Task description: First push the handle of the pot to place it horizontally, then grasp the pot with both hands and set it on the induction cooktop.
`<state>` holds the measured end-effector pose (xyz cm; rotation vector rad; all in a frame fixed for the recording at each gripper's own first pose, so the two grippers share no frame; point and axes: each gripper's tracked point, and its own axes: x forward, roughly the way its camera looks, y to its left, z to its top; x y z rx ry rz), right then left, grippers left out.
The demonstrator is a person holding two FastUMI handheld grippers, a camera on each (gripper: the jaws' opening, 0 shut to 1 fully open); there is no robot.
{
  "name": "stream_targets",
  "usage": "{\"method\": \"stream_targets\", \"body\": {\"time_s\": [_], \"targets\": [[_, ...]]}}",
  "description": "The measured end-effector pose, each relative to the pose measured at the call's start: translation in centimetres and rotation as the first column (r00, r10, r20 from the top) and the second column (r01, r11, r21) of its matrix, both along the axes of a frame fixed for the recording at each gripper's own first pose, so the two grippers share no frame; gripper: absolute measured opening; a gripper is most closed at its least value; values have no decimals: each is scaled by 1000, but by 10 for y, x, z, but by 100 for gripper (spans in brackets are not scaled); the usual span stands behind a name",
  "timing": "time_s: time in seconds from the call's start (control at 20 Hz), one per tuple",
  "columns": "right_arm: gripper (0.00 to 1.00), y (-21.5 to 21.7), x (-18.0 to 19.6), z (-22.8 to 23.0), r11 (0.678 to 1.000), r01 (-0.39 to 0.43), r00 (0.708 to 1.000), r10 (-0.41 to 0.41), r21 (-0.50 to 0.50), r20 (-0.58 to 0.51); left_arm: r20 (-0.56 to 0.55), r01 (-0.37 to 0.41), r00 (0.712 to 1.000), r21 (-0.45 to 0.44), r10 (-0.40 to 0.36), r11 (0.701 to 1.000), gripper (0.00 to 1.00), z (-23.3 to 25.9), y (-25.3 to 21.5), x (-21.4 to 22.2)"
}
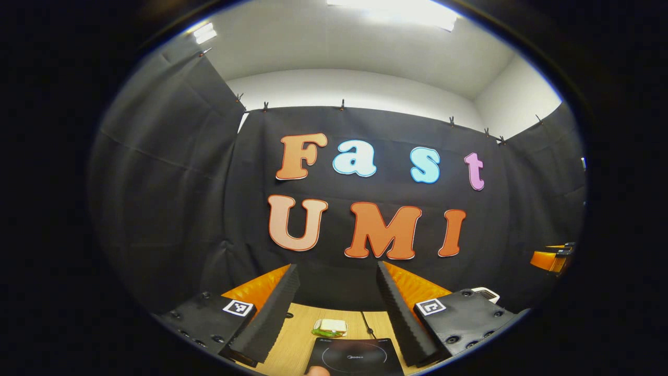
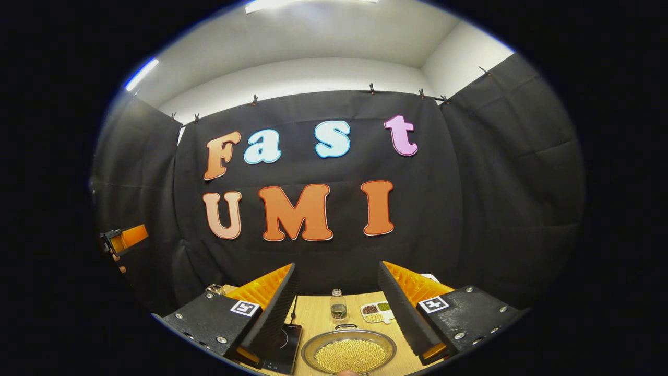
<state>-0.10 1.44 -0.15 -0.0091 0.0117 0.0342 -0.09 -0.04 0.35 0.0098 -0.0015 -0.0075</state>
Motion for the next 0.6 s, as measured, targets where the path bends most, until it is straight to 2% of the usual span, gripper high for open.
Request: {"method": "stream_targets", "body": {"time_s": [0.05,0.1,0.15,0.45,0.5,0.55,0.6], "targets": [[95,3,0,0,1000,-6,1000,6,-3,0,2,-2,1000,1,2,1000,98,1,1,0],[100,4,0,0,1000,-9,1000,9,-7,0,2,-2,1000,1,2,1000,97,1,2,-1],[95,4,0,-1,1000,-12,1000,12,-11,-1,1,-3,1000,1,3,1000,98,1,1,-1],[95,7,0,-3,1000,-23,1000,23,-14,-6,-1,-24,1000,17,24,1000,98,-2,8,0],[100,7,-1,-4,1000,-25,1000,25,-11,-5,4,-22,1000,21,22,1000,98,-1,7,-1],[100,7,0,-3,1000,-29,1000,29,-9,-2,5,-18,1000,23,17,1000,98,-1,5,-2],[94,8,0,-2,999,-34,999,34,-5,2,5,-14,1000,23,14,1000,98,-2,3,-2]]}}
